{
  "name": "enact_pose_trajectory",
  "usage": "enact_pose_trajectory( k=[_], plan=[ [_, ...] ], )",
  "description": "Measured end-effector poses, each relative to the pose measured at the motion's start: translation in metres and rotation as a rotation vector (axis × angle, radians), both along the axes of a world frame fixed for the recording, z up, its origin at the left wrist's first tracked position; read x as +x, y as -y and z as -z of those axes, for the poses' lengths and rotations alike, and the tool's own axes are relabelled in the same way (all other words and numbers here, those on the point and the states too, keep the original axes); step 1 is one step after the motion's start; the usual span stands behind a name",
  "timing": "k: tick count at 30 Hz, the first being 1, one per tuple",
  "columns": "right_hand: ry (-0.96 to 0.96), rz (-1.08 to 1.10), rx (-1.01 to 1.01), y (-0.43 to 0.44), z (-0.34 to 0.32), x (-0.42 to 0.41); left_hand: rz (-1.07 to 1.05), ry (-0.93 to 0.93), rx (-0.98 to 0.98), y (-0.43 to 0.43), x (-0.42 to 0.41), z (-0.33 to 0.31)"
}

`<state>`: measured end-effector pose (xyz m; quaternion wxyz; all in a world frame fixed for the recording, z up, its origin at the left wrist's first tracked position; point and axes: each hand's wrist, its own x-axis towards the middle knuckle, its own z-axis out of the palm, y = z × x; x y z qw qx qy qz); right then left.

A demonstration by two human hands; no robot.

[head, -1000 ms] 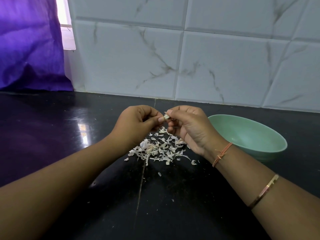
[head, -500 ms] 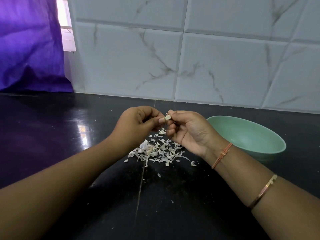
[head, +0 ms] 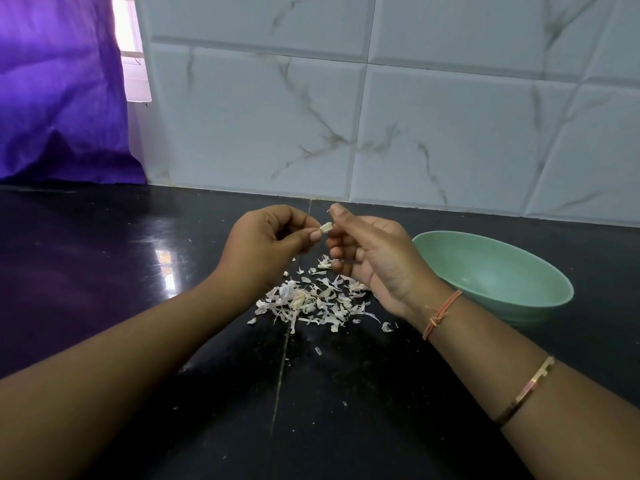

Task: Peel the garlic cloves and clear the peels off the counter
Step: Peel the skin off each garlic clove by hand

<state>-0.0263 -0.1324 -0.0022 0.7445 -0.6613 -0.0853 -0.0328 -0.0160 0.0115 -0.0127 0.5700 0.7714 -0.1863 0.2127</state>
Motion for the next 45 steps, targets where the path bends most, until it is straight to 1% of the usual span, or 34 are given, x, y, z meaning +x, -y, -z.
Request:
enact_pose_trajectory(
  k=[4,7,10,13,15,18,20,23,27,30,35,37,41,45],
  plan=[
    [0.063,0.018,-0.028,0.0005,0.0013,0.0011,-0.023,0.021,0.017,0.0009,-0.0019,-0.0013],
    [0.116,0.035,-0.059,0.0009,0.0024,0.0021,-0.032,-0.019,0.028,0.0009,-0.0007,-0.0016],
    [0.160,0.034,-0.081,0.0004,0.0034,0.0020,0.004,-0.063,0.006,0.0016,-0.0005,-0.0026],
    [0.234,0.074,-0.167,0.0002,0.0023,0.0015,0.042,-0.093,-0.036,0.0034,-0.0011,-0.0030],
    [0.299,0.109,-0.267,0.0006,0.0017,0.0014,0.075,-0.145,-0.088,0.0041,-0.0008,-0.0024],
    [0.416,0.155,-0.419,0.0017,0.0023,0.0019,0.157,-0.288,-0.217,0.0038,-0.0009,-0.0016],
    [0.459,0.165,-0.457,0.0023,0.0024,0.0014,0.215,-0.396,-0.308,0.0039,-0.0016,-0.0016],
    [0.460,0.137,-0.415,0.0030,0.0021,0.0006,0.282,-0.511,-0.422,0.0045,-0.0028,-0.0037],
    [0.479,0.104,-0.377,0.0020,0.0013,0.0001,0.330,-0.583,-0.536,0.0055,-0.0030,-0.0070],
    [0.502,0.088,-0.339,0.0019,0.0004,0.0004,0.342,-0.597,-0.541,0.0066,-0.0046,-0.0086],
    [0.569,0.130,-0.391,0.0031,0.0004,-0.0003,0.346,-0.611,-0.520,0.0085,-0.0064,-0.0075],
    [0.544,0.119,-0.383,0.0017,0.0019,-0.0012,0.338,-0.616,-0.530,0.0088,-0.0058,-0.0068],
    [0.448,0.124,-0.280,0.0005,0.0016,-0.0022,0.310,-0.586,-0.538,0.0087,-0.0044,-0.0063],
    [0.369,0.097,-0.224,0.0003,0.0017,-0.0026,0.300,-0.550,-0.511,0.0091,-0.0046,-0.0043]
  ],
)
